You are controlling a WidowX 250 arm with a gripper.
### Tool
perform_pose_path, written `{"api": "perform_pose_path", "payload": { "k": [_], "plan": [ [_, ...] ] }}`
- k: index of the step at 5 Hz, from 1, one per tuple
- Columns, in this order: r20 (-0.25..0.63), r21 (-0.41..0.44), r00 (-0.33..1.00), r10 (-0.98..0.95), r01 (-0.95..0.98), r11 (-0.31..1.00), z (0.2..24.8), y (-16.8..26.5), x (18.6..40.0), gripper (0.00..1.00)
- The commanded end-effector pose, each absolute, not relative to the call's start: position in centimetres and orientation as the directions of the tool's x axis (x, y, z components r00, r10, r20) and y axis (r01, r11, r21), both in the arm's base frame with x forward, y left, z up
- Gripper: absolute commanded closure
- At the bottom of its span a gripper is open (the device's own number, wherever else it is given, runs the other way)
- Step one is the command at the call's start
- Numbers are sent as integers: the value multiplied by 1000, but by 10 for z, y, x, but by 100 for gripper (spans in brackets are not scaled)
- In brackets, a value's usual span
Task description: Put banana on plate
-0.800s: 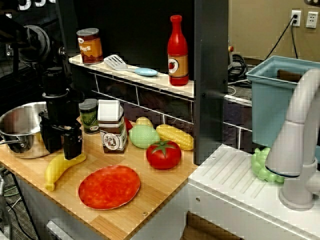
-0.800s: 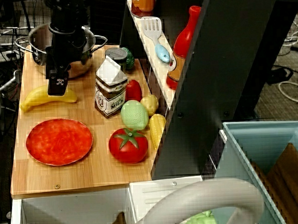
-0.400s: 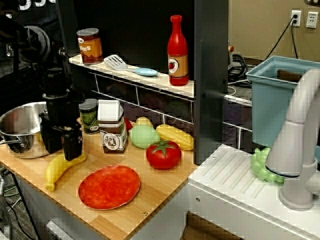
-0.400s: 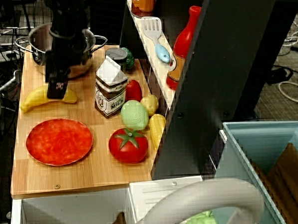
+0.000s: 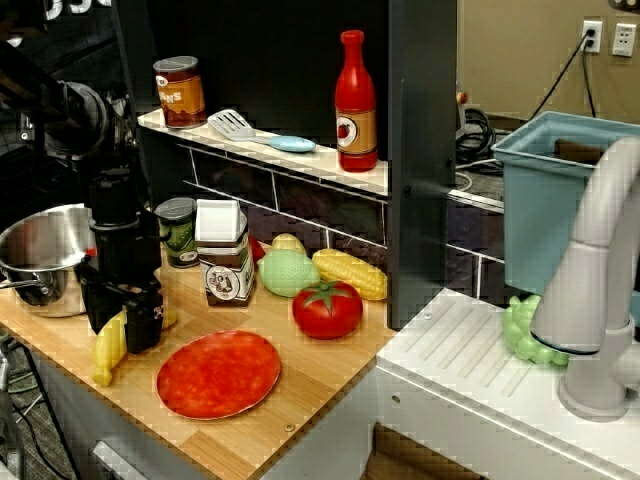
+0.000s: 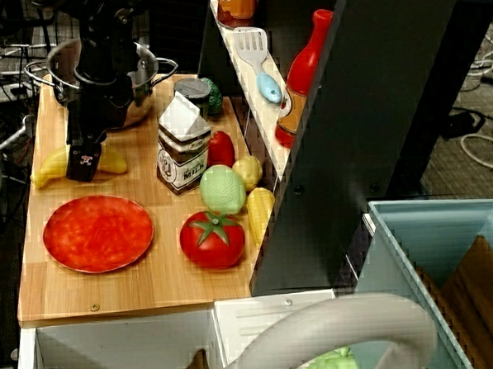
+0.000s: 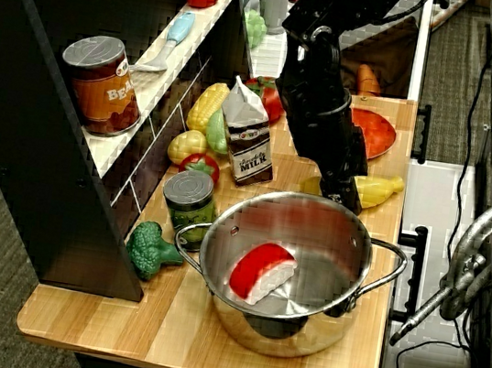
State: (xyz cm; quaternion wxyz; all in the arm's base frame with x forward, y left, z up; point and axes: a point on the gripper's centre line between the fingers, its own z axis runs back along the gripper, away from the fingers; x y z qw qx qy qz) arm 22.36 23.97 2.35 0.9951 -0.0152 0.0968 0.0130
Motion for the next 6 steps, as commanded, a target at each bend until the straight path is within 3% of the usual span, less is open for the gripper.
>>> {"api": "perform_pose_path", "payload": {
  "k": [1,2,4,6],
  "plan": [
    [-196,-27,980,31,-37,999,18,246,222,100],
    [-209,-28,977,34,-40,999,20,246,225,100],
    [-227,-87,974,19,-39,995,58,244,236,100],
    [-220,-105,976,2,-26,994,72,234,242,100]
  ]
}}
